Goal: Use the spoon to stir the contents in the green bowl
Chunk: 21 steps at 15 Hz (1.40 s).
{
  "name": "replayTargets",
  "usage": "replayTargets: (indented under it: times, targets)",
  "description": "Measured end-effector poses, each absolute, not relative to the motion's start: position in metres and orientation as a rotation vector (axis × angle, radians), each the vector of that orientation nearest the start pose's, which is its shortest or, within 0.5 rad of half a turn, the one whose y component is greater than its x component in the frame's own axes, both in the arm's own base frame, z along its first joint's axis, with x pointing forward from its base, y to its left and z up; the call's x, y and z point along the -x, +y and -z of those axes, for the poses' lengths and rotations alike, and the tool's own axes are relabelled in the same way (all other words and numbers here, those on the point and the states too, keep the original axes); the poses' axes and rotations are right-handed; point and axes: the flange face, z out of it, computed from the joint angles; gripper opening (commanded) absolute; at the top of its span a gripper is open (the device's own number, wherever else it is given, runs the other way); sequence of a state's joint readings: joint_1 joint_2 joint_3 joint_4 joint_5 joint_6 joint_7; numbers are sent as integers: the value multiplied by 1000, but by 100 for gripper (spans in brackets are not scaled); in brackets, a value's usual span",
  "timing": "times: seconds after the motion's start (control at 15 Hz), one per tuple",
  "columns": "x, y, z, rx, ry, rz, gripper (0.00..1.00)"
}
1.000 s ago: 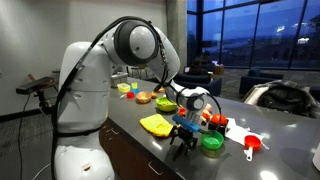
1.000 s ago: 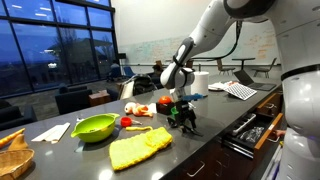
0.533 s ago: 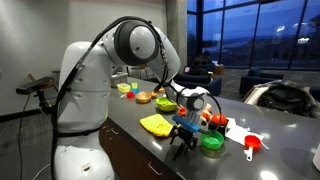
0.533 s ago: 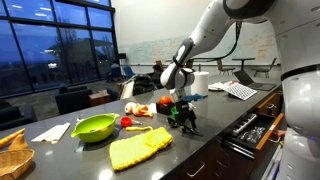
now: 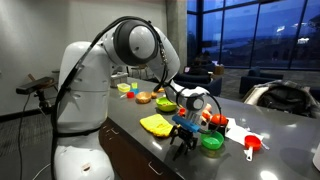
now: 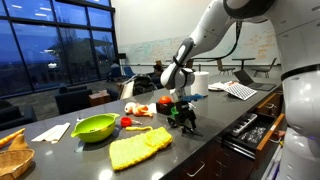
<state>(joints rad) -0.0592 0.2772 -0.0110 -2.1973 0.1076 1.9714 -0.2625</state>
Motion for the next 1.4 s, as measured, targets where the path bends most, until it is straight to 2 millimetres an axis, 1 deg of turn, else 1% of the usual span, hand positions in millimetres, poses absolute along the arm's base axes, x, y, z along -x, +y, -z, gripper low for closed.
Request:
replayTargets:
  times: [0.07,0.2,0.67,0.73,0.8,1.4]
  targets:
    - [-493,-28,-228,2887,-177,-709,71]
    - [-494,-32,-230,2892,-165,-694,60]
    - [-495,-55,-238,2907,-101,-639,6]
    - [-495,-58,-238,2909,-95,-633,2]
    - [-495,-59,-238,2910,-91,-629,6]
    - [-495,-55,-239,2923,-116,-627,6]
